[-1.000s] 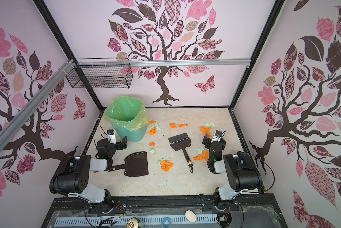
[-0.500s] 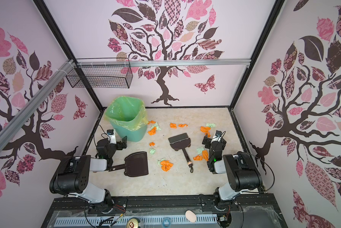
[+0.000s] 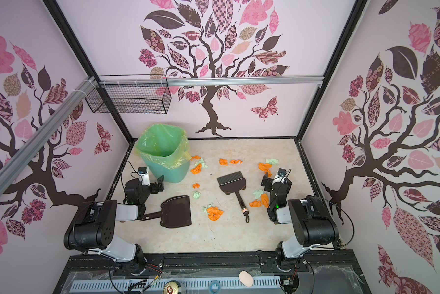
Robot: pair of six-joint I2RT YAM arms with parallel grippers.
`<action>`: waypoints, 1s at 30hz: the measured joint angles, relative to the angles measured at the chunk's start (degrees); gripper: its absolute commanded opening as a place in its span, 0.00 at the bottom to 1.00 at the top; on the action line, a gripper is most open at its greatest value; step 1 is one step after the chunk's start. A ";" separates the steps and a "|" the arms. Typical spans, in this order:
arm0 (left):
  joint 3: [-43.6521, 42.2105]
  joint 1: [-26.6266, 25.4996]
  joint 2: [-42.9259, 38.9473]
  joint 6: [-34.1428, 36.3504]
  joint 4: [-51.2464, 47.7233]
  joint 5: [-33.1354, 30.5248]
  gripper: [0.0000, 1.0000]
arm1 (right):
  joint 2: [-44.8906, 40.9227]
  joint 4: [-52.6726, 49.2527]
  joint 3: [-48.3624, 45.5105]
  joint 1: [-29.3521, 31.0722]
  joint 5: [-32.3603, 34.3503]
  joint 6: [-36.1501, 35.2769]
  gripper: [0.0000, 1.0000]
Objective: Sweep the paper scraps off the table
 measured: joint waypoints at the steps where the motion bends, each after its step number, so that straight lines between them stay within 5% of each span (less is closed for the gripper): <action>1: 0.00 0.02 -0.02 -0.11 0.09 0.02 0.97 | 0.00 0.00 0.00 0.00 0.00 0.00 0.99; 5: 0.13 2.84 -5.62 -1.66 -4.61 2.32 0.97 | 0.00 0.00 0.00 0.00 0.00 0.00 1.00; 13: 23.56 9.35 -24.87 -0.76 -45.20 3.96 0.97 | -0.09 0.35 -0.57 0.00 1.22 0.98 0.99; 20: 25.24 14.03 -39.21 6.01 -68.78 12.22 0.97 | -0.39 3.43 -3.78 0.04 1.33 0.92 1.00; 24: 25.24 13.99 -45.35 10.16 -79.08 15.65 0.97 | -9.33 -3.58 -3.87 0.55 3.96 1.81 1.00; 30: 28.02 13.99 -50.23 14.75 -90.79 24.09 0.97 | -28.50 -25.73 4.50 0.04 4.94 13.42 1.00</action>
